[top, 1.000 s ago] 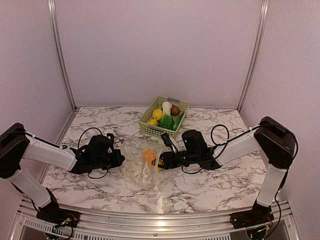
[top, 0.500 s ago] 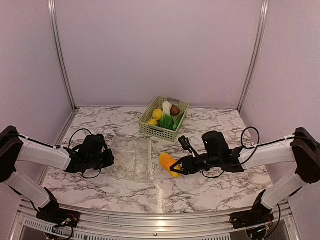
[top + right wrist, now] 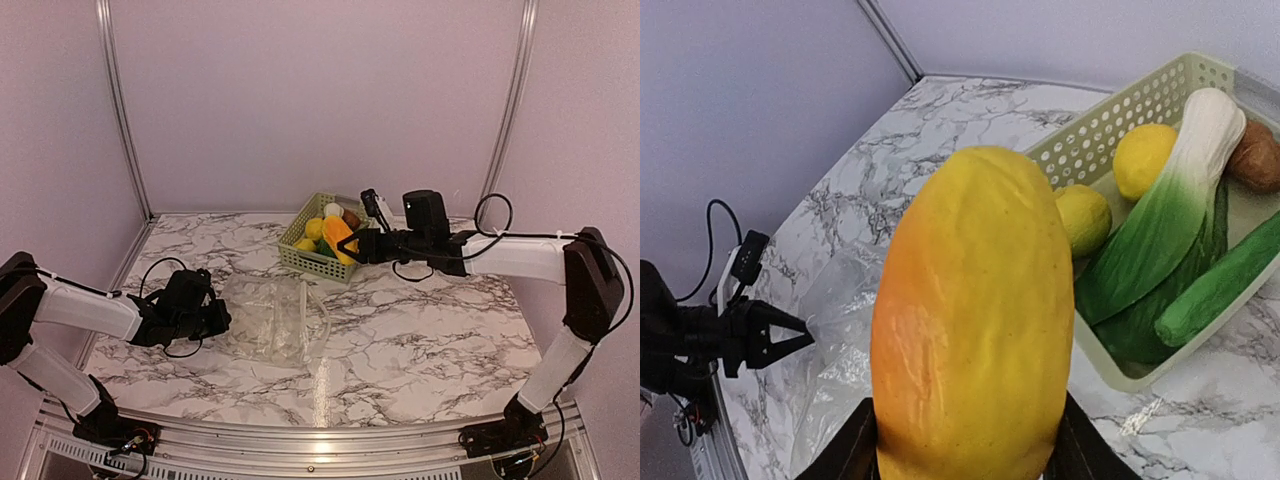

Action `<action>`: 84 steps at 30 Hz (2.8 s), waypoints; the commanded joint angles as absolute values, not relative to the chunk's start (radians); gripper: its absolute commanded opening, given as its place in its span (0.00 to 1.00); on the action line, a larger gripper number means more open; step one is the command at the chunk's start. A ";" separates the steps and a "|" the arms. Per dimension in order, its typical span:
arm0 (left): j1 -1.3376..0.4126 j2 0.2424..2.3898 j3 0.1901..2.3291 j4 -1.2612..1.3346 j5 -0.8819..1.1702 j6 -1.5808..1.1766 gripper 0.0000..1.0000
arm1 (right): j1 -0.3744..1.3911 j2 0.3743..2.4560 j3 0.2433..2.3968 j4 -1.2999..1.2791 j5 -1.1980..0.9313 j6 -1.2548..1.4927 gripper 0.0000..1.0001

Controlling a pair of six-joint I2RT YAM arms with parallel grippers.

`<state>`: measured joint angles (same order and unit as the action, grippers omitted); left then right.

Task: Open the zip-top bag and remove the fake food

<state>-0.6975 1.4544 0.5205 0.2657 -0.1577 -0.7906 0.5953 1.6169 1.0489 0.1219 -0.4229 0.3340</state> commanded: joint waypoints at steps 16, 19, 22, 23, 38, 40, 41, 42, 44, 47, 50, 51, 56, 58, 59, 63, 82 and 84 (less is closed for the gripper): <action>-0.692 1.481 0.502 0.304 -0.140 -0.772 0.00 | 0.400 2.216 1.687 0.059 -0.229 0.339 0.31; -0.692 1.487 0.504 0.307 -0.135 -0.768 0.00 | 0.396 2.274 1.789 -0.014 -0.186 0.329 0.46; -0.692 1.499 0.513 0.308 -0.129 -0.758 0.00 | 0.396 2.324 1.880 -0.080 -0.190 0.314 0.65; -0.692 1.500 0.514 0.309 -0.129 -0.757 0.00 | 0.395 2.326 1.891 -0.083 -0.201 0.312 0.69; -0.699 1.344 0.386 0.547 -0.090 -0.620 0.00 | 0.470 1.916 1.424 0.045 -0.540 0.241 0.79; -0.701 1.316 0.358 0.590 -0.085 -0.581 0.00 | 0.479 1.874 1.349 0.056 -0.618 0.237 0.79; -0.701 1.304 0.347 0.604 -0.081 -0.564 0.00 | 0.481 1.850 1.304 0.075 -0.648 0.245 0.79; -0.703 1.295 0.333 0.628 -0.067 -0.544 0.00 | 0.481 1.831 1.255 0.099 -0.677 0.256 0.79; -0.718 1.276 0.311 0.674 -0.044 -0.494 0.00 | 0.476 1.815 1.186 0.134 -0.743 0.280 0.78; -0.762 1.253 0.275 0.737 -0.066 -0.411 0.00 | 0.477 1.806 1.102 0.222 -0.847 0.345 0.80; -0.808 1.232 0.241 0.798 -0.100 -0.326 0.00 | 0.491 1.795 1.056 0.290 -0.913 0.398 0.84; -0.821 1.224 0.232 0.809 -0.110 -0.303 0.00 | 0.497 1.790 1.051 0.291 -0.919 0.397 0.85; -0.844 1.217 0.208 0.863 -0.123 -0.272 0.00 | 0.509 1.784 1.037 0.260 -0.959 0.358 0.87; -0.849 1.221 0.208 0.873 -0.130 -0.272 0.00 | 0.512 1.783 1.015 0.301 -1.003 0.382 0.87; -0.849 1.222 0.209 0.877 -0.130 -0.270 0.00 | 0.517 1.781 1.006 0.314 -1.016 0.390 0.87; -0.859 1.216 0.199 0.910 -0.135 -0.264 0.00 | 0.531 1.794 1.012 0.286 -0.972 0.373 0.89; -0.869 1.192 0.172 0.929 -0.191 -0.289 0.00 | 0.577 1.837 1.027 0.273 -1.014 0.388 0.49; -0.873 1.187 0.171 0.928 -0.192 -0.286 0.00 | 0.578 1.842 1.033 0.280 -1.017 0.399 0.47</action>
